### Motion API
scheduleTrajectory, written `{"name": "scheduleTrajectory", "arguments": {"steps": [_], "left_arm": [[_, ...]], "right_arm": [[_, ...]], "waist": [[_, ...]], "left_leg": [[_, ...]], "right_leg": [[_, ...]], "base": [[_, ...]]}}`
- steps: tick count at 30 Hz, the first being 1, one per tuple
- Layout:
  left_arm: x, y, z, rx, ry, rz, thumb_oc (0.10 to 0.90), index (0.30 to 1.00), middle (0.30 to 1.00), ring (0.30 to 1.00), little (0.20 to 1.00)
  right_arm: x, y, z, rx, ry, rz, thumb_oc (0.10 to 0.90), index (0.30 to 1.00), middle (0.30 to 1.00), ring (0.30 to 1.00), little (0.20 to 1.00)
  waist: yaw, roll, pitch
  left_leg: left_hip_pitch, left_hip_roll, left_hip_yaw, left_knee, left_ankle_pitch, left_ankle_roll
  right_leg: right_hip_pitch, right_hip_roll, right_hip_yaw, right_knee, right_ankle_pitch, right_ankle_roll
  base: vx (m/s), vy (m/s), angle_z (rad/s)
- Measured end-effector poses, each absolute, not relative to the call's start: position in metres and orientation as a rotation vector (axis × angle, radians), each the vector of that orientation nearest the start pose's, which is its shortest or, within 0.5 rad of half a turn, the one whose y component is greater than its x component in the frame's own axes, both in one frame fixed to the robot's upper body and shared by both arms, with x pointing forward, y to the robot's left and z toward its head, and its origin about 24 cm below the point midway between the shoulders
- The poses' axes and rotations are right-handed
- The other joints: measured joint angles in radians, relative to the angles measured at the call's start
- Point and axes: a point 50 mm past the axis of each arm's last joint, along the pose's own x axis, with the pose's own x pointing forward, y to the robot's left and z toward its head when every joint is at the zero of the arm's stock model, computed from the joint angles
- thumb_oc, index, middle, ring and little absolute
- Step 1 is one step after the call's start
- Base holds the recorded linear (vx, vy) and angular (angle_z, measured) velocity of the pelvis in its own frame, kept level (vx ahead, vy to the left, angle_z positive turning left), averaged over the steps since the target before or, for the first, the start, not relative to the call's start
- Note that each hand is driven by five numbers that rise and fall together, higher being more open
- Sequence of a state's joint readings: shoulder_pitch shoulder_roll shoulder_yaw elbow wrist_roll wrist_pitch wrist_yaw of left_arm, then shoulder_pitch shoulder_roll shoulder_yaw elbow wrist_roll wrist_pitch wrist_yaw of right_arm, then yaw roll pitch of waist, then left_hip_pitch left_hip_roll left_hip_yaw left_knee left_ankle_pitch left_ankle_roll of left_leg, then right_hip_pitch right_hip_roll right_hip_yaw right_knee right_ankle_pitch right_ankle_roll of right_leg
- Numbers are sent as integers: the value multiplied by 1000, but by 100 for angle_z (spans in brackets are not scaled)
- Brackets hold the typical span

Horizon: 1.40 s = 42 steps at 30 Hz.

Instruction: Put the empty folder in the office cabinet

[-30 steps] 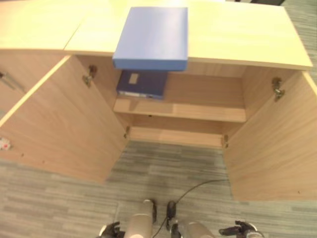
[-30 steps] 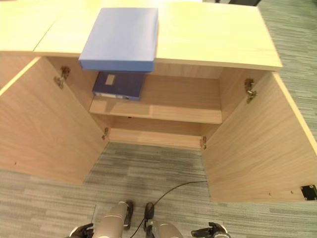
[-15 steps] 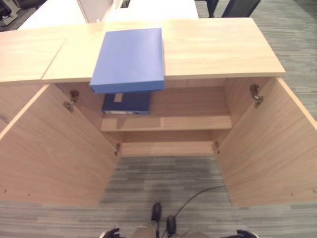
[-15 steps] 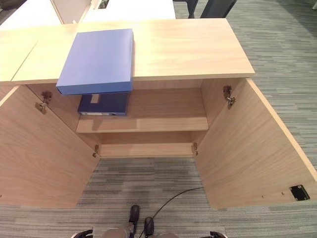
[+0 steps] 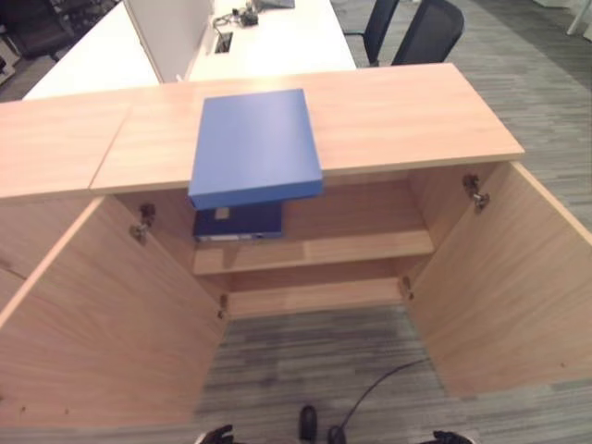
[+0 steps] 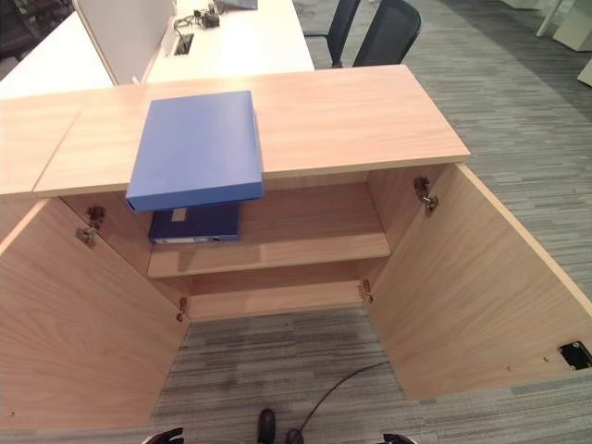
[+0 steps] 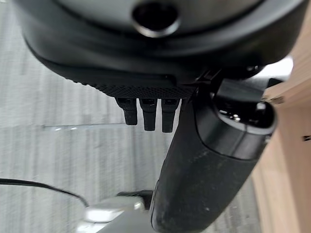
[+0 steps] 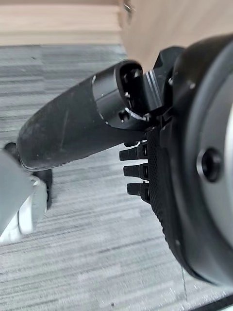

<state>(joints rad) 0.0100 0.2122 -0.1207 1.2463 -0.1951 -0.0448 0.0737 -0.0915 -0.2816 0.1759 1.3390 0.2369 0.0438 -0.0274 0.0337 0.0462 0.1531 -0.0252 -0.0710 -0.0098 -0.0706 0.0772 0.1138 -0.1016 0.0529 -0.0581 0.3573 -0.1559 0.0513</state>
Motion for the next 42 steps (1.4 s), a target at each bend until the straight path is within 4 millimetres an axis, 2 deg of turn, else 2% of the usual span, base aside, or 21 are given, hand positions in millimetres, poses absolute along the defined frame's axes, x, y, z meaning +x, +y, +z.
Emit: {"name": "scheduleTrajectory", "arguments": {"steps": [1,3,5,7,9,11,14,16,21,25,26,28,31,32,33,34,35,36,38,39,42], "left_arm": [[87,229,-163,138,1200,211,800,900,900,900,900],[91,230,-162,143,1195,215,800,900,900,900,900],[86,231,-163,142,1209,221,800,900,900,900,900],[83,233,-164,143,1223,229,800,900,900,900,900],[80,240,-163,144,1244,255,800,900,900,900,900],[79,243,-163,139,1251,273,800,900,900,900,900],[73,239,-165,125,1260,269,800,900,900,900,900],[69,233,-166,114,1255,259,800,900,900,900,900],[65,234,-167,123,1263,256,800,900,900,900,900],[71,235,-165,134,1248,248,800,900,900,900,900],[85,234,-163,126,1218,245,800,900,900,900,900],[102,235,-159,127,1181,242,800,900,900,900,900],[116,239,-154,121,1134,257,800,900,900,900,900],[116,240,-154,103,1131,272,800,900,900,900,900],[117,242,-153,98,1127,280,800,900,900,900,900],[110,229,-158,71,1149,266,800,900,900,900,900],[111,232,-157,56,1134,268,800,900,900,900,900],[109,232,-157,23,1136,284,800,900,900,900,900],[107,230,-158,-12,1140,304,800,900,900,900,900],[106,226,-157,-84,1094,343,800,900,900,900,900],[128,168,-151,-318,969,311,800,900,900,900,900]], "right_arm": [[98,-252,-157,-175,1280,-209,800,900,900,900,900],[98,-252,-157,-174,1277,-211,800,900,900,900,900],[94,-255,-157,-182,1286,-221,800,900,900,900,900],[91,-258,-157,-187,1293,-227,800,900,900,900,900],[89,-253,-159,-175,1300,-217,800,900,900,900,900],[77,-248,-163,-159,1337,-210,800,900,900,900,900],[63,-241,-167,-140,1374,-203,800,900,900,900,900],[56,-238,-169,-129,1395,-193,800,900,900,900,900],[58,-244,-167,-153,1385,-199,800,900,900,900,900],[72,-251,-163,-182,1342,-199,800,900,900,900,900],[79,-253,-161,-188,1319,-201,800,900,900,900,900],[81,-252,-161,-186,1315,-199,800,900,900,900,900],[81,-252,-161,-181,1315,-208,800,900,900,900,900],[82,-253,-160,-178,1309,-218,800,900,900,900,900],[88,-254,-159,-171,1277,-238,800,900,900,900,900],[94,-263,-155,-191,1266,-259,800,900,900,900,900],[93,-265,-155,-181,1277,-275,800,900,900,900,900],[83,-257,-159,-144,1309,-289,800,900,900,900,900],[93,-241,-162,-123,1351,-292,800,900,900,900,900],[86,-241,-163,-81,1274,-326,800,900,900,900,900],[61,-277,-156,-86,1301,-511,800,900,900,900,900]], "waist": [[-2,0,3],[-3,1,26],[-3,0,26],[-4,-3,28],[-10,-27,42],[-10,-68,49],[-13,-97,50],[-15,-82,31],[-27,-61,0],[-29,-69,0],[-32,-85,7],[-31,-118,17],[-26,-147,32],[-21,-160,37],[-26,-171,38],[-22,-79,35],[-20,-68,27],[-30,-96,48],[6,-98,31],[-24,-90,17],[-46,42,-24]], "left_leg": [[1,-9,-5,10,-8,2],[30,-25,-2,12,-2,22],[39,-32,-5,25,-20,33],[36,-26,-10,25,-25,20],[30,-13,-27,24,-18,0],[51,-33,-37,11,-24,-15],[100,-44,-68,-16,-41,-24],[114,-19,-94,-15,-63,-46],[118,70,-134,6,-89,-120],[111,96,-136,40,-101,-140],[44,89,-138,139,-101,-178],[-23,70,-82,230,-68,-229],[-123,88,84,401,-63,-229],[-128,87,89,383,-78,-216],[-105,75,89,283,-89,-211],[-93,172,66,201,-104,-185],[-58,183,16,122,-88,-234],[7,167,-19,14,-9,-226],[59,143,3,-14,-9,-209],[91,115,11,-16,3,-187],[105,110,18,-15,-36,-151]], "right_leg": [[-22,-15,7,70,-13,19],[-137,-84,-64,341,-55,-5],[-167,-170,-92,356,-68,-2],[-158,-208,-101,186,-59,21],[-123,-170,-18,-157,2,70],[-113,-174,19,-312,127,87],[-62,-180,5,-364,237,64],[-42,-164,-24,-368,280,55],[29,-83,-98,-444,291,-14],[51,-58,-120,-444,273,-39],[52,-58,-143,-443,259,-49],[51,-79,-155,-441,242,-62],[60,-87,-182,-434,226,-85],[55,-87,-181,-418,215,-96],[30,-87,-165,-413,193,-75],[5,-14,-182,-319,133,-60],[-59,-68,-162,-16,-15,-86],[-33,-54,-125,-34,-34,-99],[26,-57,-137,-168,-3,-70],[46,-56,-89,-240,92,-37],[38,-55,-83,-252,116,-62]], "base": [[1,65,8],[67,21,15],[108,-83,-2],[91,-121,-6],[110,-122,18],[181,-166,27],[131,-158,35],[163,-223,33],[133,-260,32],[48,-205,28],[-21,-207,71],[-36,-183,83],[-4,-55,54],[30,-12,-4],[76,15,-40],[143,37,-57],[277,114,-37],[292,234,-28],[169,274,-46],[55,272,-19],[66,165,5]]}}
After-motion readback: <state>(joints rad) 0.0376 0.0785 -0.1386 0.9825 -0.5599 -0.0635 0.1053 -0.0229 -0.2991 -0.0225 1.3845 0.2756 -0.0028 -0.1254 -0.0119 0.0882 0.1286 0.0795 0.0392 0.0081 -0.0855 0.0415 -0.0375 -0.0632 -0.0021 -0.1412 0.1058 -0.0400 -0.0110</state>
